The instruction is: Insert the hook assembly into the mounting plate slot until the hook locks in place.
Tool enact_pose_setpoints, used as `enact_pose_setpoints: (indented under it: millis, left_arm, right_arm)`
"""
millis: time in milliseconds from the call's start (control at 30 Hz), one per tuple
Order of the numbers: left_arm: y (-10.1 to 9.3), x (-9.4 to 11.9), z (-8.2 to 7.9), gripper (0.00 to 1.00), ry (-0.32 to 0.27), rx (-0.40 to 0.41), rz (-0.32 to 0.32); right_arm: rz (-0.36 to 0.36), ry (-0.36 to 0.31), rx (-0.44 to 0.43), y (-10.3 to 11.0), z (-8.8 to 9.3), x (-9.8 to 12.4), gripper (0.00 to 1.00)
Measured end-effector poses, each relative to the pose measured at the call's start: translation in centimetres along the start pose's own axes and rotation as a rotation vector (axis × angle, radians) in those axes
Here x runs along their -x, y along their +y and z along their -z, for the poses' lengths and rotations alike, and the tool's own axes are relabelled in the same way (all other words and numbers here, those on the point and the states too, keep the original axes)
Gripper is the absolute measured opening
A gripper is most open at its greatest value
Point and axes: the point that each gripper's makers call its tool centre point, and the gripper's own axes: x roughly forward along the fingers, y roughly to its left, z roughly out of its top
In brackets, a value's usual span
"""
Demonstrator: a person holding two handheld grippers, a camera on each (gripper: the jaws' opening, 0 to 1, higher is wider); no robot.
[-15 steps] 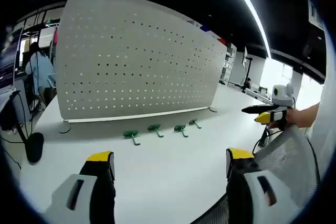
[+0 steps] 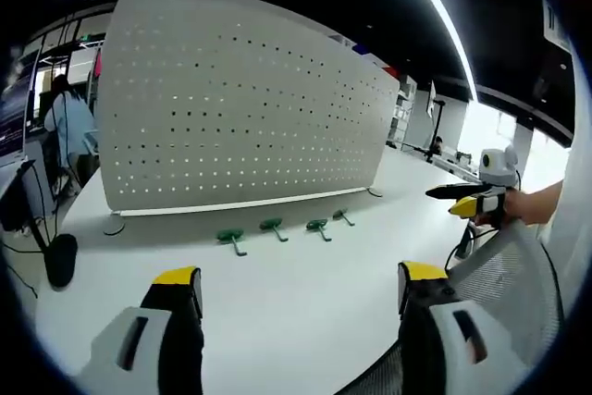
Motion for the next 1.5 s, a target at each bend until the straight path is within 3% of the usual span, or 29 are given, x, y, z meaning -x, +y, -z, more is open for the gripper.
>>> enact_pose_setpoints:
  millis: [267, 533, 833, 1000, 1500]
  left_arm:
    - [0.0, 0.0, -0.1, 0.89, 0.006, -0.013, 0.008]
    - [-0.2, -0.1, -0.2, 0.88, 0.032, -0.076, 0.024]
    - [0.8, -0.4, -0.9, 0.87, 0.039, -0.092, 0.035]
    - [1.6, -1.1, -0.1, 0.89, 0.085, -0.101, 0.033]
    - [3.1, -2.9, -0.2, 0.89, 0.172, -0.168, 0.081]
  right_arm:
    - [0.004, 0.000, -0.009, -0.1, -0.2, 0.1, 0.75]
    - [0.002, 0.000, -0.012, -0.1, -0.2, 0.1, 0.75]
    - [-0.005, 0.010, 0.002, -0.1, -0.3, -0.1, 0.75]
    - [-0.017, 0.019, 0.009, 0.1, -0.5, -0.3, 0.75]
    - [-0.041, 0.023, 0.017, 0.6, -0.9, -0.7, 0.76]
